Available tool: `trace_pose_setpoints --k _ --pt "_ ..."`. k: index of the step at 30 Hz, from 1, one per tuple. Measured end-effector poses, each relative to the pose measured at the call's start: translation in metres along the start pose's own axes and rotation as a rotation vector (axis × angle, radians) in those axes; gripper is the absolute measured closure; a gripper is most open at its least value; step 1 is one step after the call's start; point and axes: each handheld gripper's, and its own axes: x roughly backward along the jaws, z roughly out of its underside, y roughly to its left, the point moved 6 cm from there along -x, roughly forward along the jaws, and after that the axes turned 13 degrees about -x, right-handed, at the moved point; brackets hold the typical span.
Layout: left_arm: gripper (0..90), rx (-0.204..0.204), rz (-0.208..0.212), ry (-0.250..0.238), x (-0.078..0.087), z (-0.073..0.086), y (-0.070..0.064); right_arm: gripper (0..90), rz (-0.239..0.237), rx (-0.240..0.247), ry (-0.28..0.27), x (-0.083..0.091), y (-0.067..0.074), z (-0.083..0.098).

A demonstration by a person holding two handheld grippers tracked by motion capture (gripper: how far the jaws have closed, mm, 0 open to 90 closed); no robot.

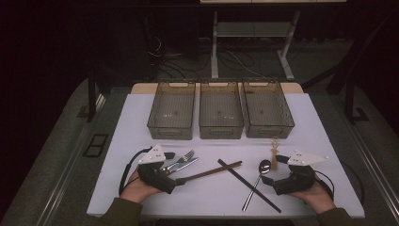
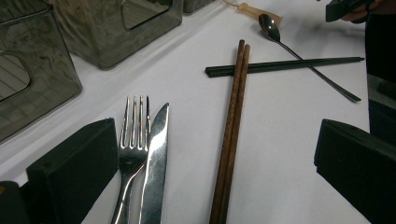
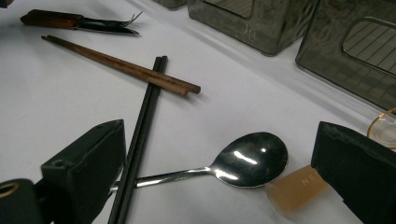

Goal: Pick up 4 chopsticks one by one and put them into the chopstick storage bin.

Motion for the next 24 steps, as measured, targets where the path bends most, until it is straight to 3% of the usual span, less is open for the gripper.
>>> trace_pose_setpoints --k 12,24 --pt "0.0 -0.001 0.006 0.009 -0.002 -0.002 0.001 3.4 -0.004 0.0 -0.008 0.001 -0.001 -0.001" --pt "6.6 -0.025 0.007 0.005 -0.002 -0.01 0.005 3.4 -0.019 0.0 -0.024 0.0 0.004 -0.004"
